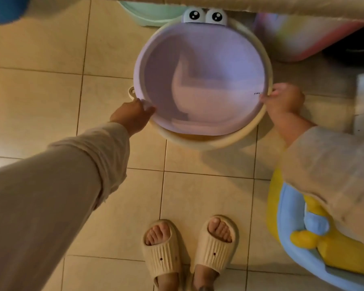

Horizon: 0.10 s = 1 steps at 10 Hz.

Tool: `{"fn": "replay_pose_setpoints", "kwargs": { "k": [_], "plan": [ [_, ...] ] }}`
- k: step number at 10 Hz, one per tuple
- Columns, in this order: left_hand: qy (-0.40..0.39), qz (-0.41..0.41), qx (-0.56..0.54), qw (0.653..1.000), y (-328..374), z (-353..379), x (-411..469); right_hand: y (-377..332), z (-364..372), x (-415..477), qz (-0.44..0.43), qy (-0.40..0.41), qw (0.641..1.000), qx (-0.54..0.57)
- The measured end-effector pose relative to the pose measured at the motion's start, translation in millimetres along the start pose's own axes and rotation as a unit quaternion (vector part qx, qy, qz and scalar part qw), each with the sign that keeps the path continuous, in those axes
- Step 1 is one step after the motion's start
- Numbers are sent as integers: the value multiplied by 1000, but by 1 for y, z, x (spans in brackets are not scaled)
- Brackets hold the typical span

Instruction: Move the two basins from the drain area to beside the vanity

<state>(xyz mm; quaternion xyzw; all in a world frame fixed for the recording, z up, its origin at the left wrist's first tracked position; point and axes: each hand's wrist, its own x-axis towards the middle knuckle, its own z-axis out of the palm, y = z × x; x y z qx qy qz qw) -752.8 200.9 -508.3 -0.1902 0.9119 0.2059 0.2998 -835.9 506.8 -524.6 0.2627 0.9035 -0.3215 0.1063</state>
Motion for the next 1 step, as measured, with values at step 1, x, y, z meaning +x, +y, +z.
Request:
{"fn": "replay_pose_setpoints", "kwargs": {
  "k": [1],
  "plan": [
    [-14, -21, -65, 998, -12, 19, -30, 28, -27, -61, -96, 11, 993, -65]
  ]
}}
